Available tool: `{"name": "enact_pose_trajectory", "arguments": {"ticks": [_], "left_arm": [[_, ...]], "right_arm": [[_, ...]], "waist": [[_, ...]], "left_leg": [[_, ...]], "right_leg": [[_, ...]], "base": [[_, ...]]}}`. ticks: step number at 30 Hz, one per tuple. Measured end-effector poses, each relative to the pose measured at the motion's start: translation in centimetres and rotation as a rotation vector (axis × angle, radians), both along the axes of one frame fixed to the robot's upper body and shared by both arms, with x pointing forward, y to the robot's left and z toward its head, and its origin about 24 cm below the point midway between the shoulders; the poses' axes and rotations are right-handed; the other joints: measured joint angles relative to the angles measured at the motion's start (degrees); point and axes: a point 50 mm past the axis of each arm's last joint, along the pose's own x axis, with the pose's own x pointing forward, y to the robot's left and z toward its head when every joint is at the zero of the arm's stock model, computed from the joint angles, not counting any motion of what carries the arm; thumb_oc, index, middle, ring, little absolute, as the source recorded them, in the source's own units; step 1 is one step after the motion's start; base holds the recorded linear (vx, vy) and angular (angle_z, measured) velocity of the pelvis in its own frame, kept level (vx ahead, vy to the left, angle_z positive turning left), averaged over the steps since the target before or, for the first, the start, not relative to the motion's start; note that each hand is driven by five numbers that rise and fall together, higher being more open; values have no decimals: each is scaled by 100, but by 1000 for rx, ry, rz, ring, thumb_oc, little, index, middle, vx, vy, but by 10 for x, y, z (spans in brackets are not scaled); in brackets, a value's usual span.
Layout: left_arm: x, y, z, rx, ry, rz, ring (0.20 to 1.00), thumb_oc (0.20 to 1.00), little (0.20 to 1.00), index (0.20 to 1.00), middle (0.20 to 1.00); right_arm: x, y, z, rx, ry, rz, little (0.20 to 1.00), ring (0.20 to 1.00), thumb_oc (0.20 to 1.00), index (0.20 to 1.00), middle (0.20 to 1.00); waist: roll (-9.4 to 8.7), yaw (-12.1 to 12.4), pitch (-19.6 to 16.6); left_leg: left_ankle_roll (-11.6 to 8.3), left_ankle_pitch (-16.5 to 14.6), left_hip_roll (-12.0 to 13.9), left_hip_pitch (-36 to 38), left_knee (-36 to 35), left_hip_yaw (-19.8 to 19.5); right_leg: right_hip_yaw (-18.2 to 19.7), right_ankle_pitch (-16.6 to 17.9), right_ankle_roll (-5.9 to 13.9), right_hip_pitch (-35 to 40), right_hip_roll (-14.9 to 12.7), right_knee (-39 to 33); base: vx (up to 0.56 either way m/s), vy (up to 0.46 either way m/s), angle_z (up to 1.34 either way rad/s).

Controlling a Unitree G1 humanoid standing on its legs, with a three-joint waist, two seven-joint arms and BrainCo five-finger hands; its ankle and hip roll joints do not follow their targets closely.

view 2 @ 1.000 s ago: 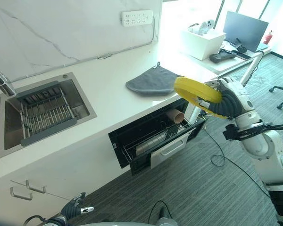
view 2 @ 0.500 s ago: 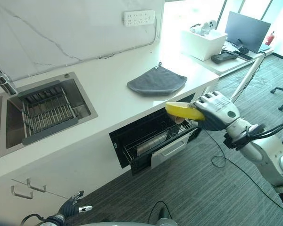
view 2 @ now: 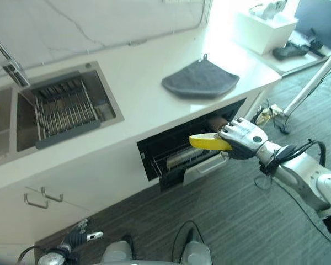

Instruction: Place the dishes in the dishwasher.

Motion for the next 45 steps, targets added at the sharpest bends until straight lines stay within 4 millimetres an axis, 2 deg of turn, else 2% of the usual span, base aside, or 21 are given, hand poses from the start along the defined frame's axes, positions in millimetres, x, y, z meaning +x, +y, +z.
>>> {"name": "enact_pose_trajectory", "arguments": {"ticks": [2, 5, 8, 12, 14, 17, 19, 24, 30, 35, 38, 42, 45], "left_arm": [[-2, 6, 2, 13, 4, 16, 1000, 1000, 1000, 1000, 1000], [3, 5, 5, 11, -13, 5, 1000, 1000, 1000, 1000, 1000], [2, 5, 5, 10, -9, 3, 1000, 1000, 1000, 1000, 1000], [3, 5, 6, 9, -13, 1, 1000, 1000, 1000, 1000, 1000], [5, 5, 7, 11, -21, -2, 1000, 1000, 1000, 1000, 1000], [16, 2, 13, 8, -66, -26, 1000, 1000, 1000, 1000, 1000], [21, 3, 18, 5, -91, -18, 1000, 1000, 1000, 1000, 1000], [17, 4, 17, 8, -84, -14, 1000, 1000, 1000, 1000, 1000], [18, 5, 18, 5, -97, 4, 1000, 1000, 1000, 1000, 1000], [19, 4, 19, 6, -99, 4, 1000, 1000, 1000, 1000, 1000], [19, 4, 19, 7, -98, 1, 1000, 1000, 1000, 1000, 1000], [19, 5, 19, 13, -96, -5, 1000, 1000, 1000, 1000, 1000], [21, 5, 23, 15, -105, -25, 1000, 1000, 1000, 1000, 1000]], "right_arm": [[-1, 1, 0, -8, 5, 14, 200, 200, 200, 200, 200], [-3, 3, 1, -16, -1, 26, 200, 200, 200, 200, 200], [-3, 2, 3, -20, -8, 29, 200, 200, 200, 200, 200], [-3, 2, 2, -43, -10, 35, 200, 200, 200, 200, 200], [-4, 2, 3, -56, -12, 44, 200, 200, 200, 200, 200], [-1, -1, 8, -94, -28, 35, 200, 200, 200, 200, 200], [1, 2, 7, -95, -29, 48, 200, 200, 200, 200, 200], [1, 9, -3, -102, 7, 81, 200, 200, 200, 200, 200], [4, 9, -2, -121, -1, 79, 200, 200, 200, 200, 200], [14, 3, -2, -130, 9, 46, 200, 200, 200, 200, 200], [19, -5, -12, -155, 37, 12, 200, 200, 200, 200, 200], [31, -6, 9, -158, -54, 1, 200, 200, 200, 200, 200], [34, -3, 17, -176, -79, 2, 200, 200, 200, 200, 200]], "waist": [[-35, 10, 86], [-65, 28, 113], [-56, 32, 222], [13, 22, 403], [34, 11, 425], [55, 21, 553], [87, 25, 584], [120, 31, 660], [116, 29, 678], [115, 34, 678], [117, 62, 680], [119, 75, 682], [116, 154, 684]], "left_leg": [[-7, -184, 75, -9, 257, -20], [-20, -198, 83, -6, 340, -61], [-91, -274, 107, -10, 498, -71], [-89, -471, 128, -58, 818, -61], [-82, -623, 141, -211, 1118, -85], [-63, -865, 190, -443, 1669, -173], [-51, -1126, 251, -741, 2185, -285], [43, -1355, 250, -882, 2584, -331], [34, -1445, 215, -1043, 2895, -356], [51, -1467, 224, -1160, 2969, -367], [41, -1461, 222, -1256, 3011, -374], [43, -1460, 217, -1282, 2985, -377], [41, -1457, 196, -1277, 2950, -376]], "right_leg": [[13, -164, -9, -30, -5, 266], [2, -270, -74, -48, -20, 461], [16, -447, -109, -138, -38, 739], [134, -686, -94, -274, -117, 1175], [150, -777, -19, -400, -188, 1476], [169, -996, -41, -586, -282, 1978], [179, -1272, -117, -808, -370, 2452], [242, -1352, -63, -913, -476, 2737], [302, -1477, -52, -1066, -601, 3056], [305, -1479, -57, -1173, -614, 3116], [313, -1478, -59, -1273, -626, 3155], [301, -1477, -60, -1290, -633, 3132], [280, -1476, -61, -1291, -651, 3117]], "base": [[33, -37, -1], [21, -31, 5], [0, -4, 0], [-12, 11, -7], [-29, 17, -2], [-41, 6, 9], [-40, 13, 14], [-6, 11, 2], [-1, 3, 1], [0, 0, 0], [-36, 19, 0], [0, 0, 0], [0, 0, 0]]}}
